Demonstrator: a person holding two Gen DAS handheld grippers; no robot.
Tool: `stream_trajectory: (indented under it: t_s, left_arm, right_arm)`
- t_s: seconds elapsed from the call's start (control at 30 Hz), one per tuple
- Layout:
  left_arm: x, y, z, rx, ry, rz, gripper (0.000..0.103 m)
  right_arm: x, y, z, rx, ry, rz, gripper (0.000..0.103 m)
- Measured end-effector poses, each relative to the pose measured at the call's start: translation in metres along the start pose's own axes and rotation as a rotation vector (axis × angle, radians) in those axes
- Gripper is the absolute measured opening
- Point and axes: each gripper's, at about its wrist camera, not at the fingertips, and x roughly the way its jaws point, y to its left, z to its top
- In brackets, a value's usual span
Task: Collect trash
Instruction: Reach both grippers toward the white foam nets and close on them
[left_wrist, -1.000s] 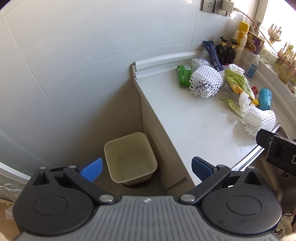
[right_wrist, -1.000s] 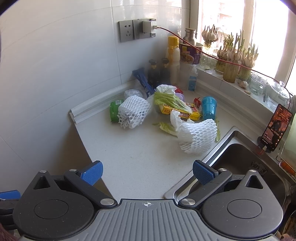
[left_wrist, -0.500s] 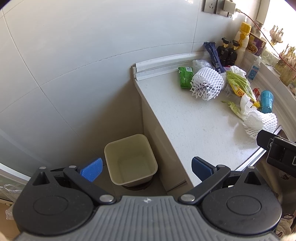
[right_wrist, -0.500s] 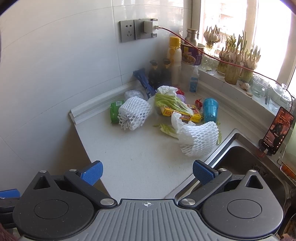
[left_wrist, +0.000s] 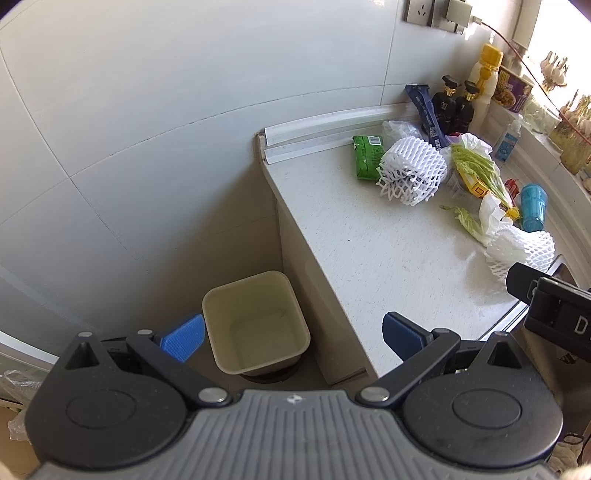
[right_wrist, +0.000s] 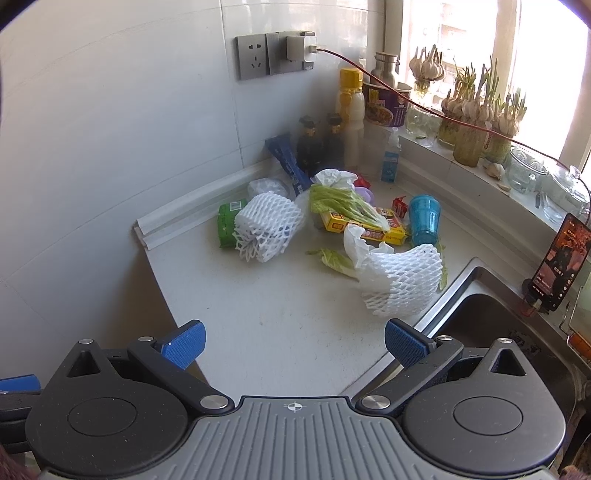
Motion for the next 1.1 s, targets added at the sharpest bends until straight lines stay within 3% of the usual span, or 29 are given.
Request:
stream_trajectory:
  t_s: [0.3, 0.43, 0.53, 0.6, 0.7, 0.9, 1.1]
  left_arm:
    - [0.015, -0.014, 0.017, 0.036, -0.057, -0.016, 0.103]
    - [0.036, -0.019, 0.029, 0.088, -0.013, -0.110, 0.103]
    - [0.052, -0.014, 0.036, 0.047, 0.025, -0.220, 0.103]
    - [0.060, -0.018, 0.042, 0.069, 0.017, -0.247, 0.102]
    - [0.067, -0.027, 0.051, 0.121, -0.035, -0.230, 0.099]
    - [0.089, -0.040, 0.077, 0.143, -0.109, -0.276, 0.100]
    - [0.114, -0.069, 0.089, 0.253, -0.247, -0.285, 0.099]
  right_arm:
    - [0.022, -0.009, 0.008, 0.013, 0.002, -0.006, 0.103]
    - [0.035, -0.017, 0.010, 0.012, -0.004, -0.008, 0.103]
    - [0.046, -0.027, 0.010, 0.011, -0.007, -0.013, 0.103]
    - [0.053, -0.034, 0.012, -0.002, -0.012, -0.018, 0.103]
    - [0.067, -0.048, 0.016, 0.013, -0.008, -0.026, 0.103]
    - [0.095, -0.075, 0.026, -0.003, 0.018, -0.057, 0.103]
    - [0.121, -0.097, 0.032, -0.029, 0.036, -0.090, 0.103]
